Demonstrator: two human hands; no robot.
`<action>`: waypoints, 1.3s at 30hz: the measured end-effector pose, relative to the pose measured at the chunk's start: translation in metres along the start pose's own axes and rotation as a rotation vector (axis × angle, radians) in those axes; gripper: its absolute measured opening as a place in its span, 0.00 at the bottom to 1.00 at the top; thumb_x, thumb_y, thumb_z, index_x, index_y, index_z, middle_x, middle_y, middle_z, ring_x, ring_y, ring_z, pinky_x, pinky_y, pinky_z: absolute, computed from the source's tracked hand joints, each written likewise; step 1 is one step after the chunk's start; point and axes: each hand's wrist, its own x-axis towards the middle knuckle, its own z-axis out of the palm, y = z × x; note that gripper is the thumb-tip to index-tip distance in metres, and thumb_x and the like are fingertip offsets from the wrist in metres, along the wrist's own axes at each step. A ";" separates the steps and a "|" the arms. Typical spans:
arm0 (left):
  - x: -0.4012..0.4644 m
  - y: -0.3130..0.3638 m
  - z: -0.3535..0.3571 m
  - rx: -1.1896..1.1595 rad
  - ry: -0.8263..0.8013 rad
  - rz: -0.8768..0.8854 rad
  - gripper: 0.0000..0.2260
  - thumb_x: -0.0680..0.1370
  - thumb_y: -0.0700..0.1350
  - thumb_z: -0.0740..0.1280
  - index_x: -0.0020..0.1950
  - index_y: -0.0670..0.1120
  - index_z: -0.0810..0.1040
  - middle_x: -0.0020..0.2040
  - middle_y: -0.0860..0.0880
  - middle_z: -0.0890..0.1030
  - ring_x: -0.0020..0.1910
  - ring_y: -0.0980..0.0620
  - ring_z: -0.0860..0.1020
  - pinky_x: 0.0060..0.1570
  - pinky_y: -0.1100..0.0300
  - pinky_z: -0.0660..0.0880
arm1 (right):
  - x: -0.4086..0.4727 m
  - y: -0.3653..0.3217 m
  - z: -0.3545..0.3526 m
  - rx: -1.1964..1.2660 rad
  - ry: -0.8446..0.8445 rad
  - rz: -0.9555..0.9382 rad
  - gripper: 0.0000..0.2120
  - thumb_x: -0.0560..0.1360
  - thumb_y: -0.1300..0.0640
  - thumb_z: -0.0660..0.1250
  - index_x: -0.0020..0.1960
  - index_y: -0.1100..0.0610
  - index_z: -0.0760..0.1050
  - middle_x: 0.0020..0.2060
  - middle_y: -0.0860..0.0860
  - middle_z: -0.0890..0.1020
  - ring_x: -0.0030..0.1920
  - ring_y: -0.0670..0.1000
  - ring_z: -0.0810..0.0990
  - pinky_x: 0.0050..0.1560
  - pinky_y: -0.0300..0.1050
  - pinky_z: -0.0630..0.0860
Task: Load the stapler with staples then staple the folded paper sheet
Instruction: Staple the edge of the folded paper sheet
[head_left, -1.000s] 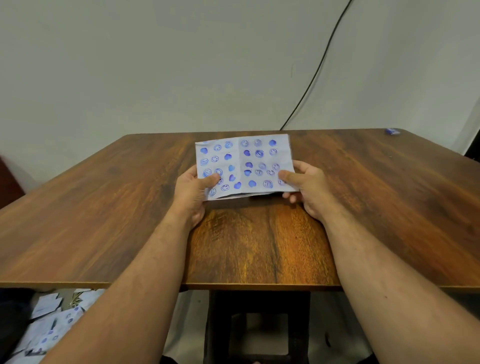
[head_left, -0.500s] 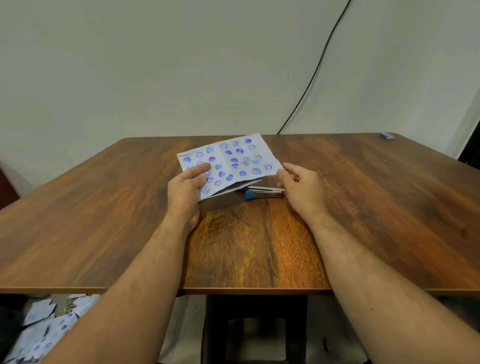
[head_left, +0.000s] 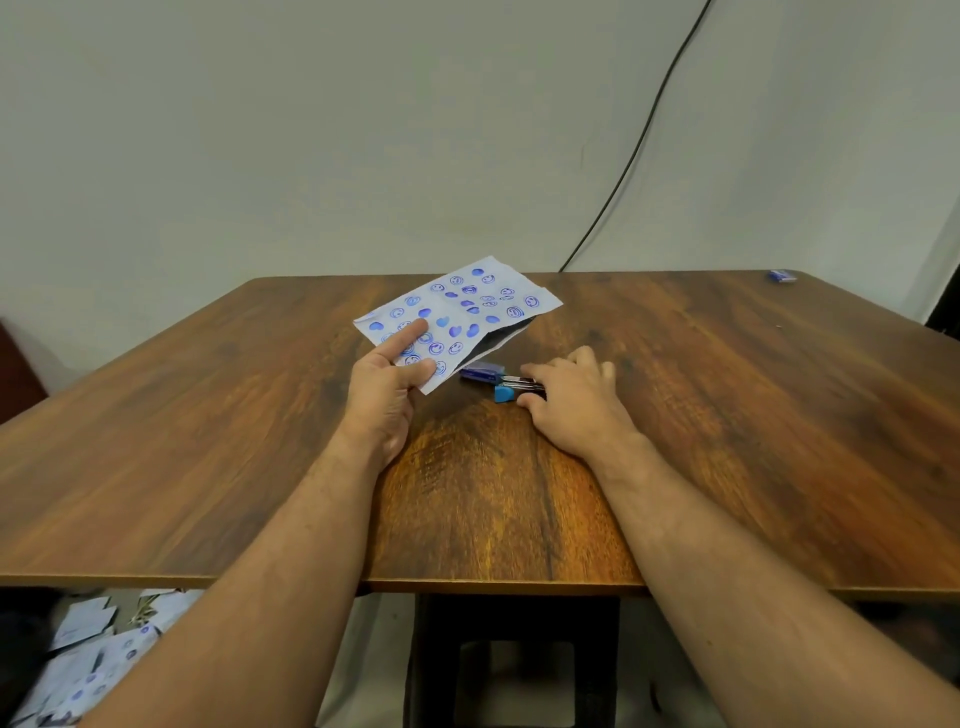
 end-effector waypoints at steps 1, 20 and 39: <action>0.000 0.000 0.000 -0.005 -0.006 -0.004 0.24 0.76 0.24 0.64 0.68 0.40 0.79 0.68 0.41 0.77 0.59 0.42 0.83 0.47 0.57 0.84 | 0.001 -0.001 0.000 0.008 -0.004 -0.002 0.20 0.81 0.47 0.63 0.72 0.46 0.73 0.63 0.49 0.80 0.65 0.54 0.68 0.62 0.55 0.61; 0.004 0.002 -0.002 -0.029 0.022 -0.031 0.26 0.73 0.21 0.64 0.65 0.43 0.82 0.67 0.40 0.77 0.56 0.42 0.84 0.45 0.56 0.83 | -0.012 -0.051 -0.009 0.606 0.054 -0.153 0.24 0.71 0.59 0.74 0.62 0.45 0.69 0.43 0.43 0.78 0.40 0.42 0.79 0.39 0.32 0.73; -0.001 0.005 0.000 -0.033 0.036 -0.020 0.26 0.74 0.25 0.67 0.69 0.43 0.78 0.62 0.40 0.81 0.42 0.49 0.84 0.39 0.60 0.82 | 0.008 -0.078 0.009 1.120 0.091 0.356 0.13 0.75 0.43 0.69 0.45 0.53 0.77 0.37 0.51 0.86 0.25 0.41 0.75 0.31 0.43 0.69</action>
